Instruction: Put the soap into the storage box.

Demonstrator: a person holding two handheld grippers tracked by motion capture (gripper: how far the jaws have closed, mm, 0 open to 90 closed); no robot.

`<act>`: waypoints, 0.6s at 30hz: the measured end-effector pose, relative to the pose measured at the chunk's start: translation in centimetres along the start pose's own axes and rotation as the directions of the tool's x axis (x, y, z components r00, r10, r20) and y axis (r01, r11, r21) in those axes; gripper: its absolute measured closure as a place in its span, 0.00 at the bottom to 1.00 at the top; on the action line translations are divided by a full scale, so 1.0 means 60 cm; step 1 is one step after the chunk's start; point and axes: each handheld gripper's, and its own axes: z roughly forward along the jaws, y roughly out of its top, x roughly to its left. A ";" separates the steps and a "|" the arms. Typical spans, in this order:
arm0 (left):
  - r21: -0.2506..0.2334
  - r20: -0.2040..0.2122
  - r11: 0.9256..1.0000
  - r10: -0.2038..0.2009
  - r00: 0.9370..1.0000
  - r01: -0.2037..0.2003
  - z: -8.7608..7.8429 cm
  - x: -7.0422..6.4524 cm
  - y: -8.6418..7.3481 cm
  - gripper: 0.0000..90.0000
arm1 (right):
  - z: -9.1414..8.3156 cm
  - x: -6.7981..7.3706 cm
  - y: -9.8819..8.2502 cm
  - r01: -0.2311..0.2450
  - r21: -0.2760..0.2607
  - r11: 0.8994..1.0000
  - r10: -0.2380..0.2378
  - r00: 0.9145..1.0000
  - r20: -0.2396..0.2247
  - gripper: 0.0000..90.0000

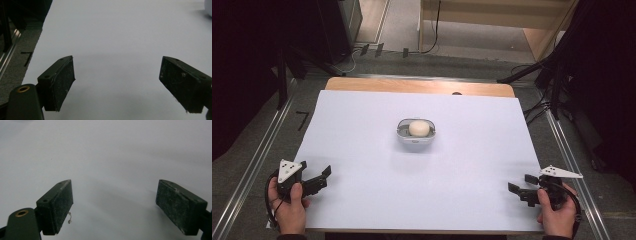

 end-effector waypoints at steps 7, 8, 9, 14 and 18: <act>-0.003 -0.002 1.000 0.001 1.000 -0.001 0.000 -0.001 0.000 0.16 | -0.021 -0.021 -0.021 -0.031 -0.041 0.999 0.032 0.999 0.004 0.17; -0.003 -0.002 1.000 0.001 1.000 -0.001 0.000 -0.001 0.000 0.16 | -0.024 -0.024 -0.023 -0.034 -0.048 0.998 0.035 0.999 0.005 0.17; -0.005 -0.002 1.000 0.000 1.000 0.000 0.000 -0.001 0.000 0.16 | -0.028 -0.027 -0.026 -0.039 -0.055 0.998 0.040 0.999 0.009 0.17; -0.005 -0.003 1.000 0.005 1.000 -0.005 -0.001 -0.001 0.000 0.16 | -0.041 -0.038 -0.033 -0.058 -0.088 0.994 0.059 0.998 0.015 0.16; -0.004 -0.005 1.000 0.006 1.000 -0.006 0.000 -0.002 0.000 0.16 | -0.052 -0.046 -0.035 -0.078 -0.191 0.978 0.083 0.996 0.020 0.15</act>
